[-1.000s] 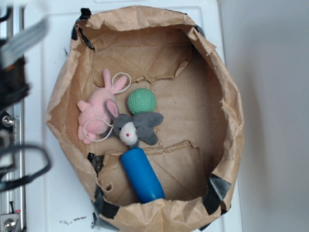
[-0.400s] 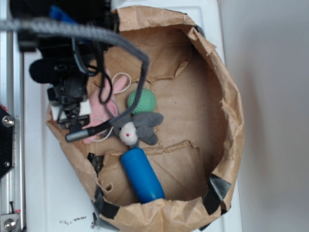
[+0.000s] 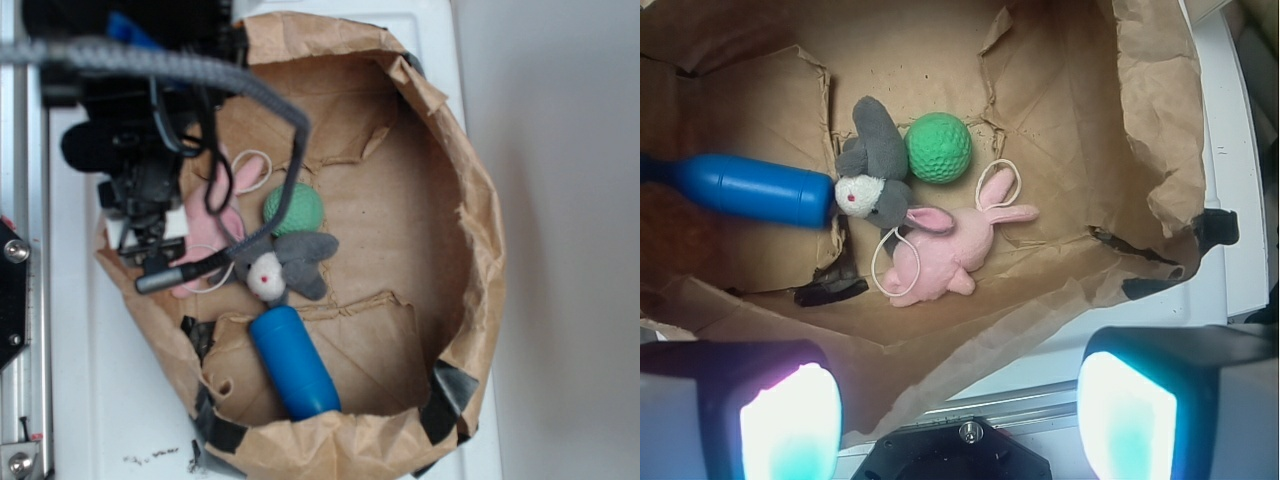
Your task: Grab the green ball.
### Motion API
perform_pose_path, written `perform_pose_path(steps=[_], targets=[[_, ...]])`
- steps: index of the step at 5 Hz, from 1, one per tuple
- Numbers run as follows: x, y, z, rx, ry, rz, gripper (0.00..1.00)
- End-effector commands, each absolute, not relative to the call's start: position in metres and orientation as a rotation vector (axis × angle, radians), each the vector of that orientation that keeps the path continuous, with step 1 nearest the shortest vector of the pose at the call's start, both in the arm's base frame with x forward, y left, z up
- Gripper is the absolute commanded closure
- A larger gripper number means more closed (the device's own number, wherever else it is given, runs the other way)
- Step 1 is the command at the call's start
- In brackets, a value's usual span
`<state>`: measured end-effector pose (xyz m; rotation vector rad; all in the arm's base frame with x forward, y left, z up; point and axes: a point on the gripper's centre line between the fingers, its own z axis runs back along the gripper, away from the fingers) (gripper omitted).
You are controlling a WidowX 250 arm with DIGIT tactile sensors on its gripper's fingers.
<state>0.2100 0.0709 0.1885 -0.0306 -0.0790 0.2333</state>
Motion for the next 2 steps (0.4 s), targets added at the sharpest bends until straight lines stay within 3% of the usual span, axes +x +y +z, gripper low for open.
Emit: perform_pose_path(steps=[1, 2], targets=[[0.249, 0.056, 0.162, 0.117, -0.238, 0.207, 0.00], [0.260, 0.045, 0.154, 0.134, -0.283, 0.336, 0.00]])
